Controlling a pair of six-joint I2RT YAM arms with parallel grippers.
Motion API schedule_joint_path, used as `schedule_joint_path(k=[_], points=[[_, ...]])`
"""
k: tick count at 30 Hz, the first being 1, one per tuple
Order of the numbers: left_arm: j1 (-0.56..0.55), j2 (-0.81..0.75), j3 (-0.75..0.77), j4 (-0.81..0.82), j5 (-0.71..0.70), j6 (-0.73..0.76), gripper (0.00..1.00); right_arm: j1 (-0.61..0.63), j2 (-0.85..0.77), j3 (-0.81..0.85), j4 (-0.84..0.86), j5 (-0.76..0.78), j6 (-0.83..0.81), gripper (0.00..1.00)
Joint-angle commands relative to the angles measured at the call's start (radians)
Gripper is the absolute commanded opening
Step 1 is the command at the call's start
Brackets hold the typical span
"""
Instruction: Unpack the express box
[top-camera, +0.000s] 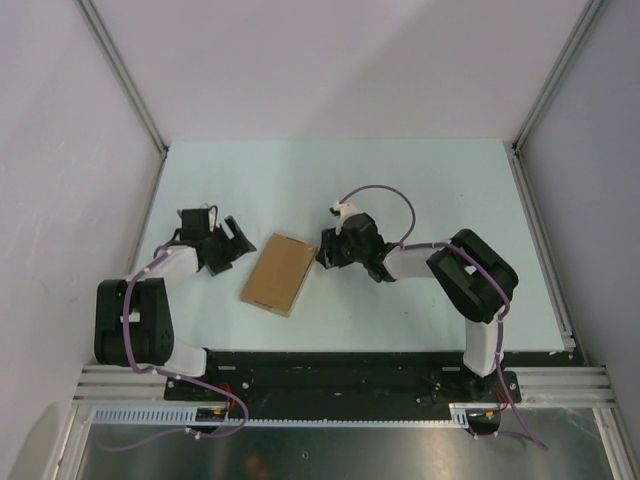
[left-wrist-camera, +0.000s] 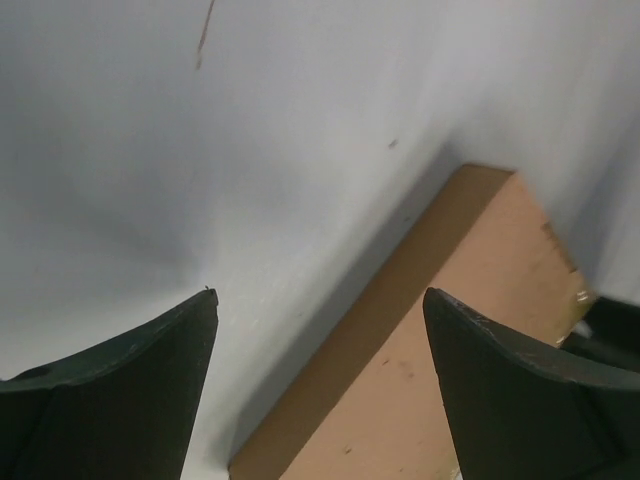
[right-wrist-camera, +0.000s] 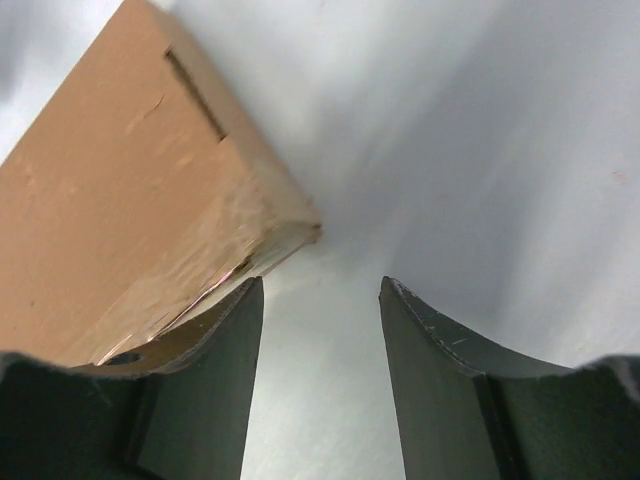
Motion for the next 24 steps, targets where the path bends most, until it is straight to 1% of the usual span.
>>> schedule_joint_path(k=[1, 4, 10, 13, 14, 20, 23, 24], points=[[0.005, -0.030, -0.067, -0.021, 0.022, -0.043, 0.88, -0.041, 0.035, 0.046, 0.075, -0.102, 0.058, 0.55], [0.005, -0.071, -0.103, -0.021, 0.033, -0.072, 0.89, -0.038, 0.059, 0.076, 0.072, -0.118, 0.058, 0.57], [-0.007, -0.171, -0.175, -0.018, 0.124, -0.103, 0.90, -0.036, 0.118, 0.156, 0.055, -0.162, 0.093, 0.57], [-0.025, -0.211, -0.213, -0.017, 0.142, -0.115, 0.90, -0.031, 0.144, 0.179, 0.075, -0.164, 0.110, 0.57], [-0.057, -0.222, -0.216, -0.017, 0.147, -0.120, 0.90, -0.030, 0.150, 0.188, 0.077, -0.162, 0.115, 0.57], [-0.152, -0.274, -0.206, -0.014, 0.139, -0.129, 0.88, -0.033, 0.171, 0.256, 0.014, -0.099, 0.136, 0.58], [-0.162, -0.294, -0.206, -0.017, 0.110, -0.118, 0.86, -0.051, 0.135, 0.257, -0.061, -0.029, 0.156, 0.58], [-0.163, -0.300, -0.207, -0.017, 0.102, -0.117, 0.86, -0.068, 0.119, 0.257, -0.116, 0.017, 0.164, 0.59]])
